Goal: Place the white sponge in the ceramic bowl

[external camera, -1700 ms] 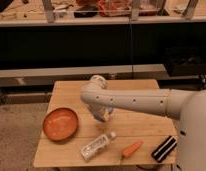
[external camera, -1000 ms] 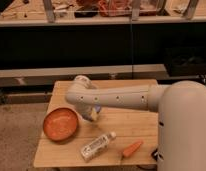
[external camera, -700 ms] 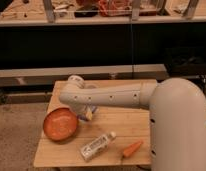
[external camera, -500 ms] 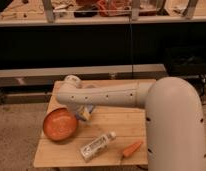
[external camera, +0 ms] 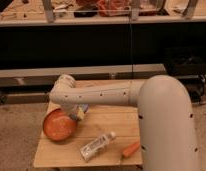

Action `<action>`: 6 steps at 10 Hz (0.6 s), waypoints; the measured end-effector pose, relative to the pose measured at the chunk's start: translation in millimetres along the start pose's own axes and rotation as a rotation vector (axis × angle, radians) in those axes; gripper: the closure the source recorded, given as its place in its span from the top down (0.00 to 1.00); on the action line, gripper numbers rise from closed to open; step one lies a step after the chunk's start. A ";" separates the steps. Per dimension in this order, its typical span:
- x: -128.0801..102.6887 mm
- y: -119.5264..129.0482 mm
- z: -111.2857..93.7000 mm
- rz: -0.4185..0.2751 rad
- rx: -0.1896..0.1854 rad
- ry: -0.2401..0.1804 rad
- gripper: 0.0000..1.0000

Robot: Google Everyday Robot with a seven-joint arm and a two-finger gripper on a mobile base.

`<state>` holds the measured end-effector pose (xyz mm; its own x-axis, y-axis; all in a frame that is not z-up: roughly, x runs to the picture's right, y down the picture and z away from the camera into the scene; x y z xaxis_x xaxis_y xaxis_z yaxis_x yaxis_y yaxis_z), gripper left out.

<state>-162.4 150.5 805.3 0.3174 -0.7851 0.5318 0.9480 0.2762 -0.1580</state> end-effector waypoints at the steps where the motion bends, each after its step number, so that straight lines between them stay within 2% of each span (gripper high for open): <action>1: -1.5 -5.2 0.7 -0.006 0.013 -0.005 0.00; 6: -2.8 -16.5 2.8 -0.020 0.022 -0.014 0.00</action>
<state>-179.0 149.7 808.8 0.2975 -0.7827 0.5467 0.9535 0.2724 -0.1288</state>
